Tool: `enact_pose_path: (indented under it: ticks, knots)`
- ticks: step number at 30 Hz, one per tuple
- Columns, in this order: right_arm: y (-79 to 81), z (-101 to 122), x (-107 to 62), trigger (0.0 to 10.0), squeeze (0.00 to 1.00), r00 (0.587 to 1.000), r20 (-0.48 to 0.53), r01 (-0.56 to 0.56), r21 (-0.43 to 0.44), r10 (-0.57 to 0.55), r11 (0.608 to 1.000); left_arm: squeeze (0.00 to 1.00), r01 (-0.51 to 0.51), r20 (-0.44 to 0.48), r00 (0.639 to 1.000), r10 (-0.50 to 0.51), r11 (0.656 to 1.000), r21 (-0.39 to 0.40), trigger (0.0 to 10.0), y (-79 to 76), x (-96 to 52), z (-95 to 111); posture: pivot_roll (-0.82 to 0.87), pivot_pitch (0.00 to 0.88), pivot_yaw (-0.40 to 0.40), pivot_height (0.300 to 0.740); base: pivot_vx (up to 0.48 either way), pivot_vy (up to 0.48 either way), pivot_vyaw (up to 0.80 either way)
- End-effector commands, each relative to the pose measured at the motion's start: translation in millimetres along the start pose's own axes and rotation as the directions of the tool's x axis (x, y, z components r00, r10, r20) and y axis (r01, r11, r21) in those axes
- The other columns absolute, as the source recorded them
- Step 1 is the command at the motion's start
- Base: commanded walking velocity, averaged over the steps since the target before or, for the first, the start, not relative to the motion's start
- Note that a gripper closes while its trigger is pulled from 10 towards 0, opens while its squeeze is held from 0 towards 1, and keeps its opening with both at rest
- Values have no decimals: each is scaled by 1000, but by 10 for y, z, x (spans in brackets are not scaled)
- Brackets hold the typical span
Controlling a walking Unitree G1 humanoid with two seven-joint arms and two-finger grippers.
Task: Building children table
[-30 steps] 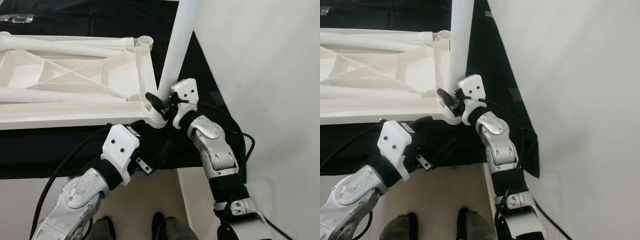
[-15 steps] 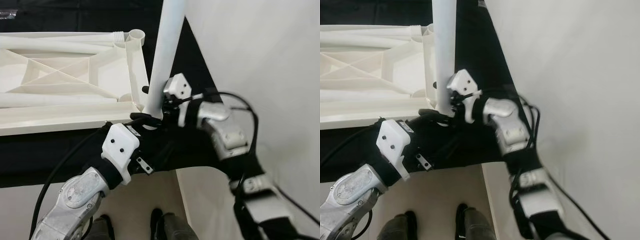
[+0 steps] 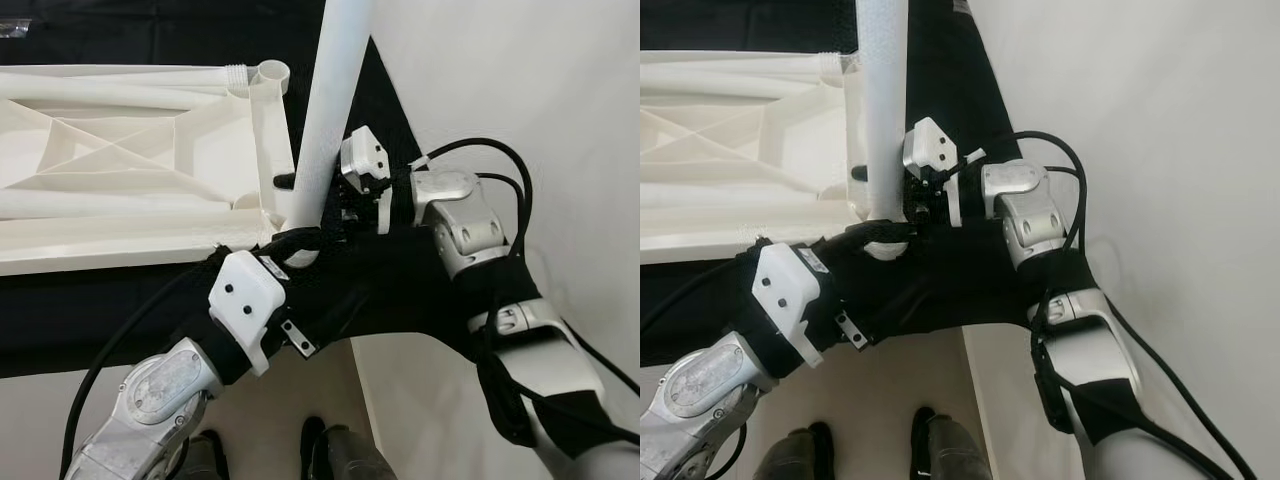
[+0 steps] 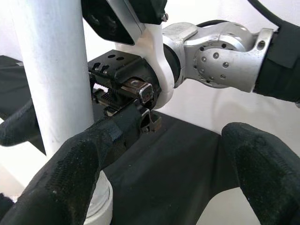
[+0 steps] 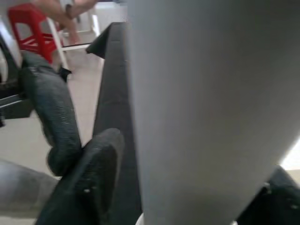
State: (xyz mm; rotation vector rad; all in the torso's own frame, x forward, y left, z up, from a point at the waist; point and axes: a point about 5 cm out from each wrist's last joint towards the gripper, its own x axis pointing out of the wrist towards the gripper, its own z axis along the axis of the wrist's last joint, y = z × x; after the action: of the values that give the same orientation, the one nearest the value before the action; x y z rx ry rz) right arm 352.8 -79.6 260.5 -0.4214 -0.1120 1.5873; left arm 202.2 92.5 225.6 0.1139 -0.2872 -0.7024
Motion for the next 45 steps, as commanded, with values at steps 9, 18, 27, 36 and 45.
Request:
enact_pose_path:
  ticks: [9, 18, 27, 36, 45]
  knots:
    - [131, -271, 65, 0, 0, 999, 14, 36, 37, -37, 999, 0, -63, -84, 995, 62, 998, -9, 10000, 89, -37, -135, 104, 250, -159, 740, 0, 0, 0]
    - [644, -998, -63, 0, 0, 481, -336, 875, 128, -809, 467, 0, -43, -87, 995, 40, 999, -27, 10000, 86, -57, -141, 67, 260, -132, 740, 0, 0, 0]
    - [527, -861, -75, 0, 0, 493, -314, 869, 137, -812, 475, 0, -49, -94, 994, 47, 998, -25, 10000, 88, -52, -154, 83, 259, -143, 740, 0, 0, 0]
    - [360, -713, -131, 10000, 1000, 451, -305, 891, 96, -839, 444, 0, -149, -158, 976, 152, 988, 28, 10000, 253, -204, -222, 95, 266, -135, 740, 0, 0, 0]
    - [-129, -343, -325, 10000, 0, 643, -95, 765, 124, -760, 632, 0, -199, -168, 965, 201, 980, 29, 10000, 249, -376, -192, 113, 266, -144, 740, 0, 0, 0]
